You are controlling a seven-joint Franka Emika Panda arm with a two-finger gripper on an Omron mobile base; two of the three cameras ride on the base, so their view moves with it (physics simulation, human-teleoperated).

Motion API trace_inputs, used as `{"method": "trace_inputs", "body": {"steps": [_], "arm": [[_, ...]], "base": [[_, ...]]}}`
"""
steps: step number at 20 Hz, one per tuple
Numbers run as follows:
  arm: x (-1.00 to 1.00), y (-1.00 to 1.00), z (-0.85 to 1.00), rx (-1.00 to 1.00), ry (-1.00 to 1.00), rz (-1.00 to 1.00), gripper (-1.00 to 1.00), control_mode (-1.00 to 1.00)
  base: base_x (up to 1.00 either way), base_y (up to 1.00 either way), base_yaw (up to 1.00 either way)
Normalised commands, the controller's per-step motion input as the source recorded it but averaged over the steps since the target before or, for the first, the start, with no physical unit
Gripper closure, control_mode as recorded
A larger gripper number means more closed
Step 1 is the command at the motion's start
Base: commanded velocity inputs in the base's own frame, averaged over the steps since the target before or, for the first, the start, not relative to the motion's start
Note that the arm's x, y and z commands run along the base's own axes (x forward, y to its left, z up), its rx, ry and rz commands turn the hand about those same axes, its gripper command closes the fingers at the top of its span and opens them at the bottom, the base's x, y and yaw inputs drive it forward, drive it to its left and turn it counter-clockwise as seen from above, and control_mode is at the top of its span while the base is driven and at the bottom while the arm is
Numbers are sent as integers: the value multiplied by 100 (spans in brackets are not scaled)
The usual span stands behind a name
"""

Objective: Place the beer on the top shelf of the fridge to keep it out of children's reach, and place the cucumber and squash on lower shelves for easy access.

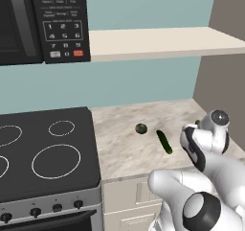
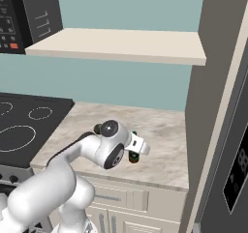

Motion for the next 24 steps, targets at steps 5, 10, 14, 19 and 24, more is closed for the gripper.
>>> {"method": "trace_inputs", "body": {"steps": [5, 10, 14, 19, 24], "arm": [[25, 0, -5, 0, 0, 0, -100, -100], [18, 0, -9, 0, 0, 0, -100, -100], [12, 0, -15, 0, 0, 0, -100, -100], [9, -1, -19, 0, 0, 0, -100, -100], [12, -9, -21, 0, 0, 1, -100, -100]], "base": [[0, 0, 0], [0, 0, 0], [0, 0, 0], [0, 0, 0], [0, 0, 0]]}}
